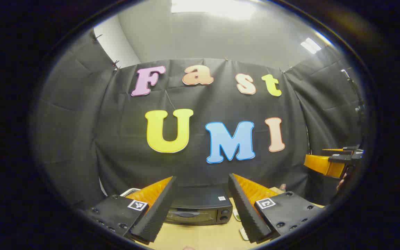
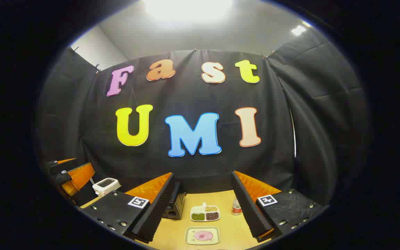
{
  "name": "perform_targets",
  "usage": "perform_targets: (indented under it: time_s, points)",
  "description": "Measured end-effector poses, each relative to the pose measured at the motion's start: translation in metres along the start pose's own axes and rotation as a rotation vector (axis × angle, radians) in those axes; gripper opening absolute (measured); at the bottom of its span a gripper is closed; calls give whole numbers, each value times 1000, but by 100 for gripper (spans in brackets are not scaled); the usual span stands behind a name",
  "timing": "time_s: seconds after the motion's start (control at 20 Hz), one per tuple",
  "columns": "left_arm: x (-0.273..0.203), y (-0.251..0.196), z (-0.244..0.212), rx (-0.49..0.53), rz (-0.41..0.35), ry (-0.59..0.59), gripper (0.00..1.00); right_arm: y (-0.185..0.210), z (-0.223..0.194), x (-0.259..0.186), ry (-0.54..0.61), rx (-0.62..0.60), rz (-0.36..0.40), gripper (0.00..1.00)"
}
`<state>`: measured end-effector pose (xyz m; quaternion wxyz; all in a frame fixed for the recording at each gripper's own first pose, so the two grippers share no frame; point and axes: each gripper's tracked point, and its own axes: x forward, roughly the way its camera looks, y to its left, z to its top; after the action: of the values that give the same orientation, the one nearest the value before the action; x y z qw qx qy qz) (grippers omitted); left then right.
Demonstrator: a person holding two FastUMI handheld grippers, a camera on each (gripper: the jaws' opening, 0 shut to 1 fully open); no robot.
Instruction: Open the electric oven with the left hand, put the food in, and close the electric oven.
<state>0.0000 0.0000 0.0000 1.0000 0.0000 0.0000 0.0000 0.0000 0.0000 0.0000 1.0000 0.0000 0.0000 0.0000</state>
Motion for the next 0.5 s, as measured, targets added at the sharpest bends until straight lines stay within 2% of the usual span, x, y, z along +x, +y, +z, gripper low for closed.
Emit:
perform_targets:
  time_s: [0.1,0.2,0.5]
  points:
    - [3,-2,0,3,-4,-3,94,-1,0,5,4,14,1,98]
    - [6,-2,-2,9,-9,0,100,-3,0,9,5,9,0,98]
    - [18,4,-8,-10,-12,13,95,-1,1,16,4,3,3,98]
